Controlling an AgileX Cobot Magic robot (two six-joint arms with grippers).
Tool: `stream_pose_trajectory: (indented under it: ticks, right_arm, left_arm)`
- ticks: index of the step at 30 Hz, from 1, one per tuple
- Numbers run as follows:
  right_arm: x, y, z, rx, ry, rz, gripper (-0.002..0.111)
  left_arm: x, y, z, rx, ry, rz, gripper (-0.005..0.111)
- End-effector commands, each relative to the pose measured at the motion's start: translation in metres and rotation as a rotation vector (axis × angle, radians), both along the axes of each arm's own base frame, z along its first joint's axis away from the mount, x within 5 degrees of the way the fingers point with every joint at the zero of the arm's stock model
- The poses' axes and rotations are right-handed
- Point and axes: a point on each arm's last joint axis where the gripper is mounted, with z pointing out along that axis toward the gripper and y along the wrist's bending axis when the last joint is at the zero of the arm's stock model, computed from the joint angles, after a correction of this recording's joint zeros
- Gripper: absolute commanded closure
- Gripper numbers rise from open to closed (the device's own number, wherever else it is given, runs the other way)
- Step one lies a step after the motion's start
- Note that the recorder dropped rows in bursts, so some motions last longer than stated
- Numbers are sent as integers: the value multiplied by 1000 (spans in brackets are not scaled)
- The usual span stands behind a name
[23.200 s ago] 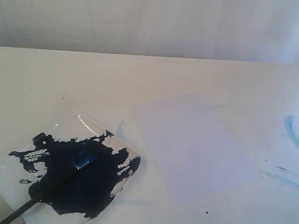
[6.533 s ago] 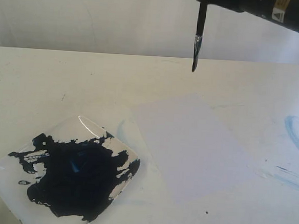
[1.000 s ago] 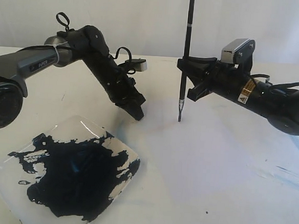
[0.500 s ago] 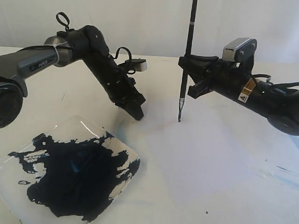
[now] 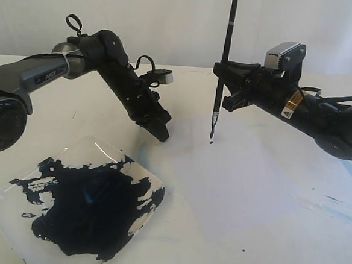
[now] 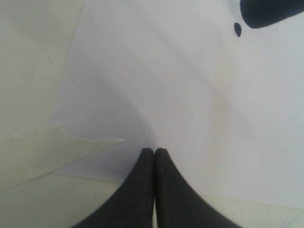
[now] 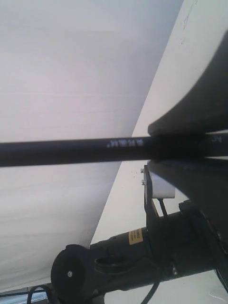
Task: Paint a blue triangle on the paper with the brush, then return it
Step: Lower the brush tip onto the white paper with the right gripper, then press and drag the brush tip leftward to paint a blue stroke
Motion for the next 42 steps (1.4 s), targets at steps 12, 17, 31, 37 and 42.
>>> stream_pose_trajectory:
  ticks: [12,17,31,37,42]
  right_arm:
    - [-1,2,1,-8,-22,27,108]
    - [0,1,0,-22,-13,19,108]
    - [-2,3,-2,-53,-32,48,108]
    - [-5,4,-3,-63,-18,78,108]
    - [-6,5,-4,-64,4,101,108]
  left_arm:
    - [-1,0,0,16,-3,-4,107]
    - [-1,0,0,16,-3,-4,107]
    - [-1,-1,1,12,-1,-3,107]
    - [-1,-1,1,11,-4,-1,107]
    - [-1,-1,1,11,-4,-1,107]
